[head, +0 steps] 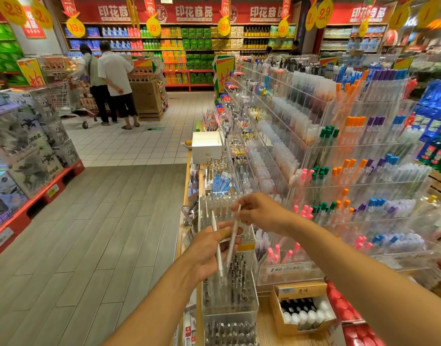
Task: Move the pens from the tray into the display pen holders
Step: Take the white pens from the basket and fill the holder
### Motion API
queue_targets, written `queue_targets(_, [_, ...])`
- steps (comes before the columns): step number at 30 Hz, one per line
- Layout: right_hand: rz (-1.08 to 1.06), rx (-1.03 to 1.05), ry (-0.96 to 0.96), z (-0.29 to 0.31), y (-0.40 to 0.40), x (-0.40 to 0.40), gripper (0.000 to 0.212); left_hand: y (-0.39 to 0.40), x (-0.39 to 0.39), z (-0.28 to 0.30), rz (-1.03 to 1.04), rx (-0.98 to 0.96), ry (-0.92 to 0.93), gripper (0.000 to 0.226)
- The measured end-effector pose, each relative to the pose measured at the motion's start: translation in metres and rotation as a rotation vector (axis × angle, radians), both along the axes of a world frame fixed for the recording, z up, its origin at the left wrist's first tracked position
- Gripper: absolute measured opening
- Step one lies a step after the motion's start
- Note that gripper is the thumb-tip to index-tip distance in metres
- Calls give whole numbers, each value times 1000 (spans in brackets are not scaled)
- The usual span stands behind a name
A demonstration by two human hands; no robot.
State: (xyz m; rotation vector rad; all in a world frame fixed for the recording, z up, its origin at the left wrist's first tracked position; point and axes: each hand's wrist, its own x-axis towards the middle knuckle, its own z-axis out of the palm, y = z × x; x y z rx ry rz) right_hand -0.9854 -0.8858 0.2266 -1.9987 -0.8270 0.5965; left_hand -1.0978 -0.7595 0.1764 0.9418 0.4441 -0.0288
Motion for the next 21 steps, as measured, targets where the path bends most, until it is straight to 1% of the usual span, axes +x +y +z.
queue_targets(4, [-97, 90, -95, 19, -4, 9, 12, 4, -2, -2, 70, 27, 68, 19])
queue_targets(8, [-141, 149, -287, 30, -6, 17, 13, 9, -2, -3, 114, 14, 119, 16])
queue_targets(12, [-133, 60, -504, 26, -6, 21, 10, 11, -1, -5, 132, 22, 158, 12])
queue_targets(15, [-83, -17, -532, 18, -5, 20, 14, 12, 0, -7, 143, 11, 173, 11])
queue_targets(18, [-82, -36, -517, 15, -5, 19, 16, 13, 0, -8, 136, 3, 161, 10])
queue_targets(21, [-67, -51, -553, 19, -4, 20, 17, 15, 0, -9, 139, 5, 160, 17])
